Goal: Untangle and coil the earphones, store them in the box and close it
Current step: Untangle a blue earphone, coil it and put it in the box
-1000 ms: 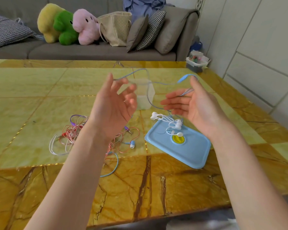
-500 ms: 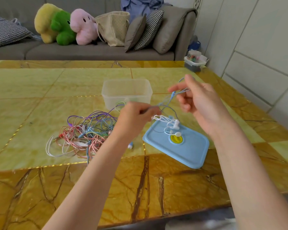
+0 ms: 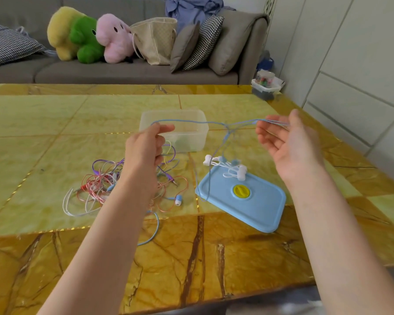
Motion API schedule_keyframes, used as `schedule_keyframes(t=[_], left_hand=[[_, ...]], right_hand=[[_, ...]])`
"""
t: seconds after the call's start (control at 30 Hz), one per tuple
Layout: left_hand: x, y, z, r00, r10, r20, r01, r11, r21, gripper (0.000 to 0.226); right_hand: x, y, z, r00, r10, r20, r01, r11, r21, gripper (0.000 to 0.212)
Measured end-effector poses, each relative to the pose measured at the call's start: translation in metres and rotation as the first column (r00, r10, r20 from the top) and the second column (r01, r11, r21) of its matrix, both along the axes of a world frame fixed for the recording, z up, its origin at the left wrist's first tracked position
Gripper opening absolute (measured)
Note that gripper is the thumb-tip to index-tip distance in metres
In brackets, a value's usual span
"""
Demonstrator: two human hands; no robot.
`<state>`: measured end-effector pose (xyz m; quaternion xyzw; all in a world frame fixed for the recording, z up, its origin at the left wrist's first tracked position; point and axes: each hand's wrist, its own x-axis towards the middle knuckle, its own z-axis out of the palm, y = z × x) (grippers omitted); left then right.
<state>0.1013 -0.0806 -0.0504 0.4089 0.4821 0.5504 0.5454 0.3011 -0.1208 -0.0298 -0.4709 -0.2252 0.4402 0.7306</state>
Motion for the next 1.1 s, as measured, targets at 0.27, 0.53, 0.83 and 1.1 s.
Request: schedule_keyframes(t=[0.27, 0.53, 0.83, 1.1], left_hand=[[0.017, -0.008, -0.016, 0.592, -0.147, -0.792, 0.391, 0.912, 0.123, 0.046], [0.026, -0.020, -0.004, 0.845, -0.510, -0.161, 0.535, 0.817, 0.217, 0.010], [0.025, -0.022, 0.001, 0.865, -0.501, 0.034, 0.489, 0.856, 0.168, 0.015], [0.022, -0.023, 0.003, 0.928, -0.366, 0.065, 0.359, 0.928, 0.096, 0.018]], right_hand=[[-0.023, -0.002, 0.000, 0.947, 0.316, 0.056, -0.315, 0.949, -0.025, 0.044], [-0.026, -0.003, 0.009, 0.927, 0.363, -0.092, -0.359, 0.932, 0.052, 0.042], [-0.029, -0.006, 0.001, 0.797, 0.475, 0.373, -0.496, 0.867, -0.044, 0.012], [-0.029, -0.004, 0.000, 0.806, 0.415, 0.423, -0.402, 0.907, -0.125, 0.012]])
